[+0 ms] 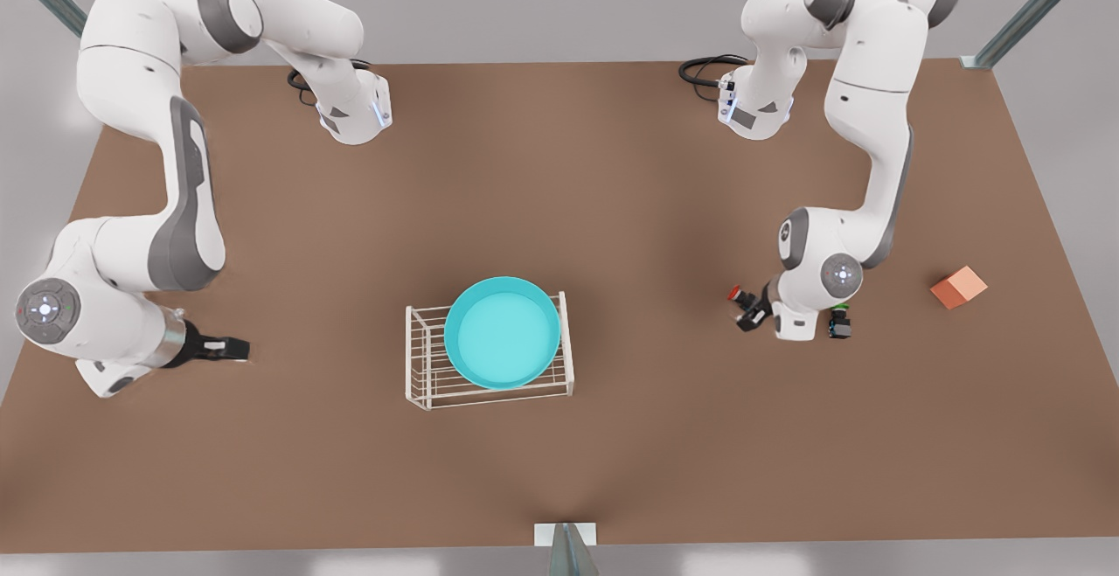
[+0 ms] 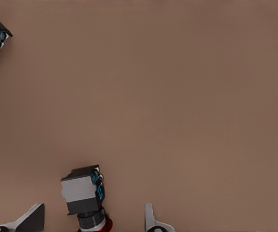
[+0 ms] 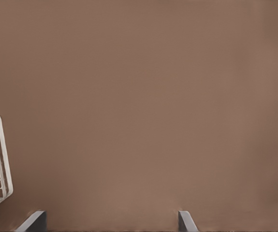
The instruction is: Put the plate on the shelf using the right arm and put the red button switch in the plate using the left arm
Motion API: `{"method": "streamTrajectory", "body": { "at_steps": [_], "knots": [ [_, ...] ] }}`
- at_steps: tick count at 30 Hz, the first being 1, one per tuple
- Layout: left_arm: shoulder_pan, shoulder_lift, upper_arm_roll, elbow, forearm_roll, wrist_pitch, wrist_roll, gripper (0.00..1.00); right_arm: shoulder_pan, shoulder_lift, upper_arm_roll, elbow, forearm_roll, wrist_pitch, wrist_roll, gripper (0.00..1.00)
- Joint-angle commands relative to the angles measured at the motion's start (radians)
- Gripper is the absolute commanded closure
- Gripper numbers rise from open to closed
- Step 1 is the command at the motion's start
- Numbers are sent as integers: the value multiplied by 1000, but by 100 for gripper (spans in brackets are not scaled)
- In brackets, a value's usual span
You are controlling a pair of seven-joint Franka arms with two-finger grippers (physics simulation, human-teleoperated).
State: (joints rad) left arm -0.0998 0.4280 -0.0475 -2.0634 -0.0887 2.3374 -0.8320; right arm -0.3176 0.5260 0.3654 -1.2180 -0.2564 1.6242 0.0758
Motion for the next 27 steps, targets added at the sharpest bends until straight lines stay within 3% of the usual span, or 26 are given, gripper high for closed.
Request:
{"method": "streamTrajectory", "body": {
  "at_steps": [1, 4, 6, 16, 19, 27],
  "knots": [
    [3, -2, 6, -27, 43, 39, -470, 0, 3, -92, -45, -14, -51, -234, -179, 0],
    [6, 8, 8, -44, 41, 85, -473, 0, 72, -334, -177, -186, 137, -231, -175, 0],
    [9, 26, 8, -47, 35, 131, -473, 0, 72, -429, -180, -265, 177, -224, -162, 0],
    [3, 66, 8, -69, 34, 166, -441, 0, 74, -437, -180, -273, 184, -234, -162, 0],
    [3, 69, 8, -69, 30, 166, -441, 10, 77, -436, -180, -273, 184, -234, -162, 0],
    [-3, 40, 6, -113, 30, 161, -361, 10, 77, -432, -180, -273, 184, -236, -169, 0]
  ]
}}
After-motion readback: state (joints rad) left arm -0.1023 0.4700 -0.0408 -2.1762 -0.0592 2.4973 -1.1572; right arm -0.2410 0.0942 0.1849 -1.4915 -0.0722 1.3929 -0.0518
